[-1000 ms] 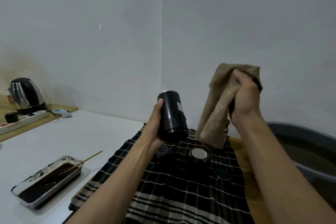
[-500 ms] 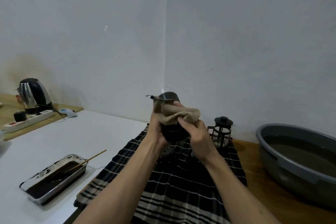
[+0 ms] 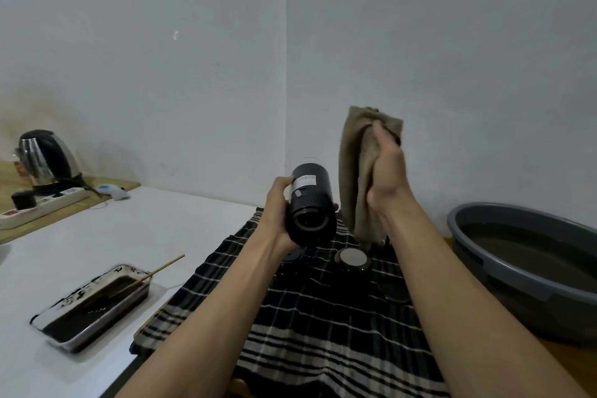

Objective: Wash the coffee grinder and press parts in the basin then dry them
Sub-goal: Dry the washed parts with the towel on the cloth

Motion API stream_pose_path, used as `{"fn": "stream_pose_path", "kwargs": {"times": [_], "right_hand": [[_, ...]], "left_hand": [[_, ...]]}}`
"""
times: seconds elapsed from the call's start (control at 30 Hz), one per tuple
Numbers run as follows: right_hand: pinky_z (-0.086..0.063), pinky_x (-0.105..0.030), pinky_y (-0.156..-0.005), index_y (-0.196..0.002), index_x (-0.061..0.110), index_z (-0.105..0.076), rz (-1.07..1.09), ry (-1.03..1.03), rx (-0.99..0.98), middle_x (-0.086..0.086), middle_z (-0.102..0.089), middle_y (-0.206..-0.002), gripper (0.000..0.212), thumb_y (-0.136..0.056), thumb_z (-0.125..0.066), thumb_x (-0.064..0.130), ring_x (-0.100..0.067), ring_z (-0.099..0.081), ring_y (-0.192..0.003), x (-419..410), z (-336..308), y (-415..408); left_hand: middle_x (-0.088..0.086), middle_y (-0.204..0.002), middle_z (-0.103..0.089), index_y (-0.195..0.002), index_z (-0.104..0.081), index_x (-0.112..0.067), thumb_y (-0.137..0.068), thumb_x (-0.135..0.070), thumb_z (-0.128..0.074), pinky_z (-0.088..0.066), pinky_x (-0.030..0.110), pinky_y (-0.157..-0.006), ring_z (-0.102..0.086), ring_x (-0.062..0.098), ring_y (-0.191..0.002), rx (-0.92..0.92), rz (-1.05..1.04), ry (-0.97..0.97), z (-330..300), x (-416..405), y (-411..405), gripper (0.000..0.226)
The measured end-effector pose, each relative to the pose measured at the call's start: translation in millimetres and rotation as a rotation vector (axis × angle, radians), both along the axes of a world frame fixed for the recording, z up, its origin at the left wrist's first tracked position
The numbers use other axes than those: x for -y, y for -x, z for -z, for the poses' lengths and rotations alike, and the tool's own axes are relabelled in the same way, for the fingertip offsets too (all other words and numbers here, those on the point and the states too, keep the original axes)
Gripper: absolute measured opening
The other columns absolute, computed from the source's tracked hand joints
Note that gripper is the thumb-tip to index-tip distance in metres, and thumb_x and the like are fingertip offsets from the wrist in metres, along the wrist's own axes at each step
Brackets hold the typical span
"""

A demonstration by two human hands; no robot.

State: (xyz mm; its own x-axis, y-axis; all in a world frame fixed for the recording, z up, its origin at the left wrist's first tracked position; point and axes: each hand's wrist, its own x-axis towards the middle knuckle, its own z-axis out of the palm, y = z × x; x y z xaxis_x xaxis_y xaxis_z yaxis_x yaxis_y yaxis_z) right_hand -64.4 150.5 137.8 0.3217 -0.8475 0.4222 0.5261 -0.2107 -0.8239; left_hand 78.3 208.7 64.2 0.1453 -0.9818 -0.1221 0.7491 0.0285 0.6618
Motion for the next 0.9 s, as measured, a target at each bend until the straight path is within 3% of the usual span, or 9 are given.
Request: {"fn": "stream_pose_path", "kwargs": {"times": [0.1,0.17,0.27,0.37,0.47,0.53,0.67,0.8,0.9], "right_hand": [[-0.046,-0.048,-0.111,-0.11,0.021,-0.069,-0.098,0.135,-0.48,0.004,-0.073,-0.103,0.036,-0.098,-0.05,0.05,-0.01,-0.069,-0.098,-7,15,-19],[-0.051,-0.047,-0.103,-0.115,0.021,-0.073,-0.14,0.187,-0.581,-0.001,-0.076,-0.112,0.041,-0.096,-0.051,0.05,-0.018,-0.071,-0.107,-14,31,-22],[-0.053,-0.035,-0.1,-0.115,0.012,-0.075,-0.171,0.17,-0.398,-0.008,-0.076,-0.112,0.038,-0.104,-0.047,0.035,-0.019,-0.071,-0.11,-33,48,-11],[-0.053,-0.023,-0.083,-0.08,0.014,-0.079,-0.138,0.157,-0.148,-0.001,-0.077,-0.086,0.043,-0.105,-0.044,0.015,-0.011,-0.072,-0.092,-54,68,0],[-0.048,-0.031,-0.075,-0.062,0.017,-0.066,-0.127,0.06,0.081,-0.004,-0.066,-0.07,0.034,-0.092,-0.052,0.016,-0.017,-0.063,-0.076,-59,73,8],[-0.045,-0.036,-0.074,-0.069,0.014,-0.06,-0.092,-0.075,0.198,-0.007,-0.06,-0.071,0.029,-0.095,-0.049,0.018,-0.02,-0.058,-0.074,-46,64,13],[-0.052,-0.039,-0.092,-0.115,0.009,-0.074,0.02,-0.268,0.292,-0.009,-0.075,-0.107,0.04,-0.099,-0.048,0.036,-0.026,-0.068,-0.107,-8,37,15],[-0.05,-0.02,-0.1,-0.142,0.009,-0.057,0.08,-0.064,-0.026,-0.003,-0.064,-0.139,0.046,-0.108,-0.039,0.033,-0.021,-0.055,-0.133,6,9,2],[-0.037,-0.014,-0.106,-0.144,0.014,-0.055,-0.051,0.16,-0.464,0.001,-0.055,-0.149,0.053,-0.104,-0.041,0.047,-0.019,-0.049,-0.138,-4,18,-10]], "left_hand": [[0.017,-0.108,-0.071,-0.114,-0.072,-0.007,-0.086,-0.068,-0.066,-0.059,0.041,-0.09,-0.07,0.031,-0.094,-0.015,0.07,0.094,-1,2,13,0.067],[0.015,-0.111,-0.073,-0.116,-0.073,-0.012,-0.092,-0.067,-0.06,-0.061,0.04,-0.087,-0.072,0.028,-0.102,-0.015,0.059,0.176,-1,5,17,0.062],[0.018,-0.103,-0.074,-0.102,-0.078,-0.004,-0.094,-0.07,-0.052,-0.063,0.041,-0.084,-0.074,0.031,-0.097,-0.015,0.045,0.212,-3,5,10,0.071],[0.015,-0.089,-0.063,-0.106,-0.061,0.004,-0.089,-0.073,-0.059,-0.058,0.041,-0.09,-0.068,0.03,-0.089,-0.064,0.08,0.213,-5,9,-5,0.079],[0.012,-0.084,-0.064,-0.093,-0.064,0.002,-0.089,-0.059,-0.064,-0.05,0.04,-0.09,-0.067,0.029,-0.078,-0.007,0.032,0.123,-8,8,-9,0.061],[0.014,-0.091,-0.067,-0.089,-0.07,-0.001,-0.087,-0.051,-0.068,-0.053,0.038,-0.085,-0.068,0.029,-0.076,0.033,-0.002,0.106,-10,5,-10,0.051],[0.017,-0.101,-0.067,-0.123,-0.061,-0.002,-0.078,-0.046,-0.076,-0.059,0.042,-0.083,-0.069,0.03,-0.082,0.113,-0.074,0.066,-7,7,-9,0.065],[0.027,-0.121,-0.06,-0.13,-0.057,0.003,-0.069,-0.035,-0.071,-0.054,0.049,-0.098,-0.064,0.04,-0.103,0.09,-0.009,0.015,-3,3,-8,0.073],[0.024,-0.108,-0.069,-0.11,-0.067,0.004,-0.081,-0.049,-0.065,-0.059,0.041,-0.081,-0.07,0.036,-0.089,0.09,0.031,0.055,-10,1,9,0.061]]}}
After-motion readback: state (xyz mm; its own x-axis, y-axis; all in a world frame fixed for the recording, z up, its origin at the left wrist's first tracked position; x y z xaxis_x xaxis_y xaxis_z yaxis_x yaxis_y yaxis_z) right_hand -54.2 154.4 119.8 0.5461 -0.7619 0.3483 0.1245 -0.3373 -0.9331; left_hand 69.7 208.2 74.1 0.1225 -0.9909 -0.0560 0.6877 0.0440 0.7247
